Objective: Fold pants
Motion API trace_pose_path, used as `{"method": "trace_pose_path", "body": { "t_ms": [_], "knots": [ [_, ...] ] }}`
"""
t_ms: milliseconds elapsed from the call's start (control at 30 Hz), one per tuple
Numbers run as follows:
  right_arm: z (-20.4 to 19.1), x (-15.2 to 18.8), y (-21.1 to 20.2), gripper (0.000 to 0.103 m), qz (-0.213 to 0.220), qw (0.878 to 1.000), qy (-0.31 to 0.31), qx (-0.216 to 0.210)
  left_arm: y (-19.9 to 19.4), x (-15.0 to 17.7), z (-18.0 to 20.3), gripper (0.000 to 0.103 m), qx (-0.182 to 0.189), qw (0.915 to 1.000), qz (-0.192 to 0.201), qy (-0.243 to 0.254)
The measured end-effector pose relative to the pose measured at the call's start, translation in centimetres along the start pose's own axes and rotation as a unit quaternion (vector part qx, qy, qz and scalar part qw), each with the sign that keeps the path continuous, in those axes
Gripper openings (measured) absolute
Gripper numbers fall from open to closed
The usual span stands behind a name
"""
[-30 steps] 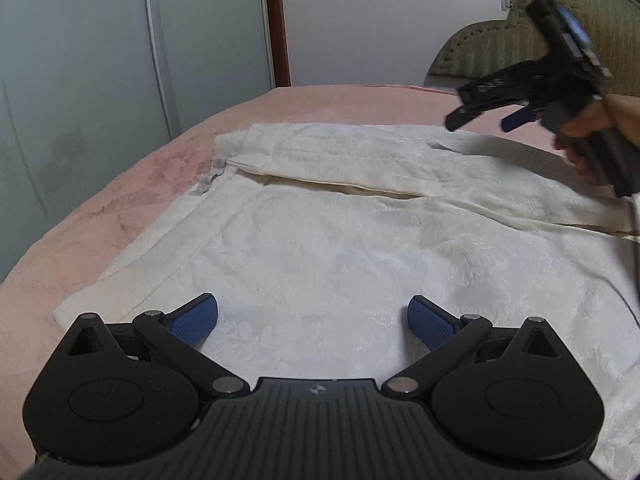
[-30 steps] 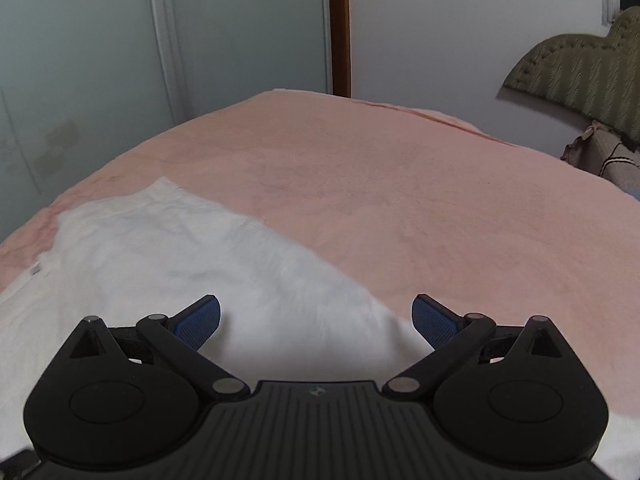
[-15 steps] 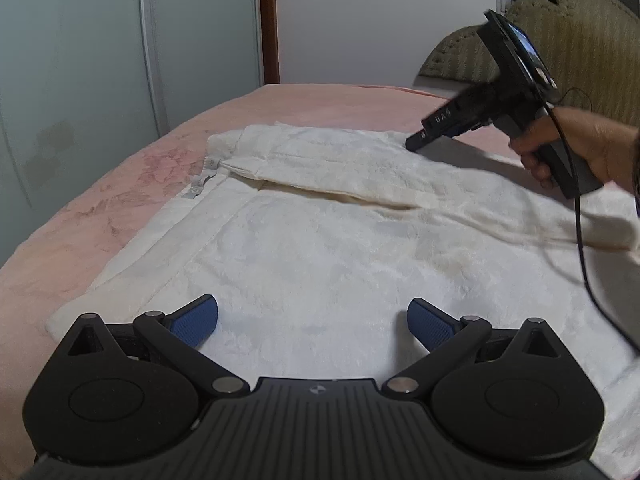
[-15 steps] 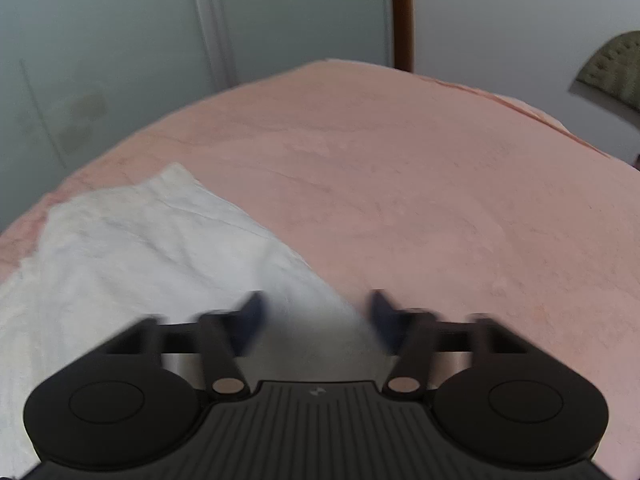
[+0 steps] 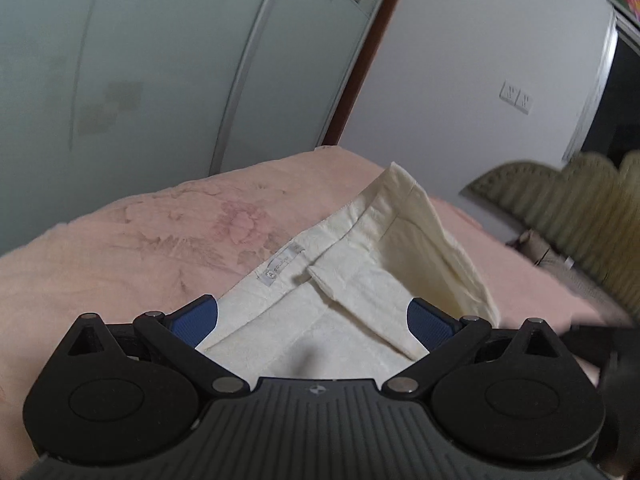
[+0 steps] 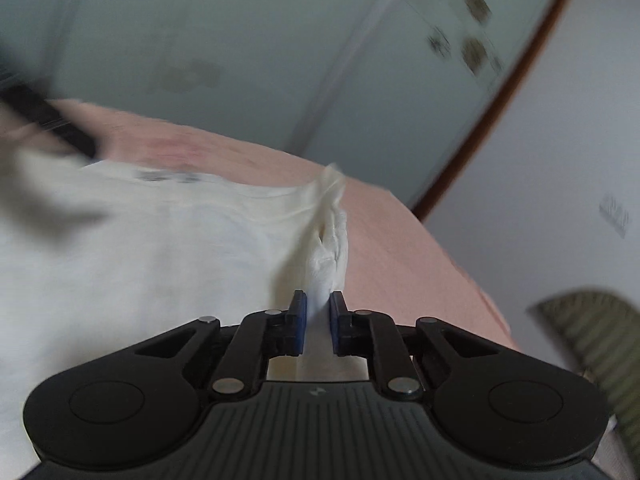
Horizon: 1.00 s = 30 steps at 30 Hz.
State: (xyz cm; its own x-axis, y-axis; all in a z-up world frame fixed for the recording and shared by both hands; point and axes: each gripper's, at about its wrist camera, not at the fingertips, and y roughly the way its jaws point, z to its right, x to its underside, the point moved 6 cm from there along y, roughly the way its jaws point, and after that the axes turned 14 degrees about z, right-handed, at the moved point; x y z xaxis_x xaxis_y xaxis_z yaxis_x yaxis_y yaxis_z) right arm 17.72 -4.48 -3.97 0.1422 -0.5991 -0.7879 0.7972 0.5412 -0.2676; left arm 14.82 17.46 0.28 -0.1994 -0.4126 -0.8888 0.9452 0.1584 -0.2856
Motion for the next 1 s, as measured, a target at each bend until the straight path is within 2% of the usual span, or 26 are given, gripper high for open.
{"method": "trace_pose_path", "body": {
  "t_ms": [67,133,233,300,333,367,433,467,533,633,733,767,800,833,867,933,1000],
  "knots": [
    [-3.4,-0.1,-1.9,0.004,-0.002,0.999,-0.031,-0.034,-0.4,0.2,-0.2,0.102,0.007,0.9998,0.000,-0.019],
    [-5.8,0.3,-2.7,0.005,-0.006,0.997,-0.060,-0.045,-0.2,0.7,0.0,0.102,0.010,0.9996,-0.012,-0.022],
    [-5.4,-0.4,-1.4,0.007,0.012,0.999,-0.046,-0.010,0.1,1.1,0.0,0.102,0.008,0.9996,-0.021,-0.017],
    [-2.6,-0.7,-0.6,0.028,0.018,0.999,-0.008,0.033,0.0,1.1,-0.1,0.102,0.000,0.9998,-0.017,-0.008],
    [-0.6,-0.5,0.3,0.077,0.011,0.999,0.017,0.048,-0.1,1.1,-0.1,0.102,-0.002,0.9999,-0.016,-0.005],
    [1.2,-0.3,1.0,0.103,0.016,0.997,0.037,0.060,0.0,1.2,-0.1,0.102,-0.002,0.9998,-0.018,-0.003],
    [5.1,0.7,3.1,0.103,0.016,0.994,0.095,0.050,0.2,1.4,-0.2,0.102,0.000,0.9997,-0.023,0.002],
    [7.1,1.5,4.4,0.103,-0.001,0.991,0.127,0.051,0.4,1.5,-0.2,0.102,0.000,0.9996,-0.026,0.006],
    [11.2,3.7,7.6,0.103,-0.042,0.976,0.208,0.052,0.9,1.8,-0.2,0.102,-0.001,0.9993,-0.034,0.014],
    [15.4,7.6,11.3,0.103,-0.097,0.941,0.322,0.028,1.7,1.8,0.0,0.102,0.000,0.9991,-0.039,0.016],
    [16.5,10.7,14.0,0.102,-0.150,0.902,0.404,-0.009,2.5,1.2,0.3,0.102,0.006,0.9993,-0.037,0.007],
    [15.9,11.1,13.9,0.089,-0.146,0.898,0.415,-0.021,2.7,0.9,0.5,0.102,0.010,0.9993,-0.035,0.003],
    [15.2,10.9,13.7,0.071,-0.142,0.901,0.409,-0.034,2.9,0.6,0.6,0.102,0.014,0.9994,-0.031,-0.004],
    [14.3,10.5,13.3,0.027,-0.141,0.909,0.391,-0.037,3.1,0.4,0.7,0.102,0.017,0.9994,-0.027,-0.014],
    [13.4,9.9,12.8,0.015,-0.138,0.923,0.359,-0.024,3.3,0.2,0.7,0.102,0.020,0.9991,-0.028,-0.026],
    [11.3,7.8,11.3,0.010,-0.111,0.952,0.286,-0.018,3.6,-0.2,0.8,0.102,0.034,0.9973,-0.039,-0.052],
    [9.0,5.5,9.2,0.010,-0.086,0.975,0.207,-0.009,3.6,-0.7,1.0,0.101,0.051,0.9946,-0.044,-0.080]
  ]
}}
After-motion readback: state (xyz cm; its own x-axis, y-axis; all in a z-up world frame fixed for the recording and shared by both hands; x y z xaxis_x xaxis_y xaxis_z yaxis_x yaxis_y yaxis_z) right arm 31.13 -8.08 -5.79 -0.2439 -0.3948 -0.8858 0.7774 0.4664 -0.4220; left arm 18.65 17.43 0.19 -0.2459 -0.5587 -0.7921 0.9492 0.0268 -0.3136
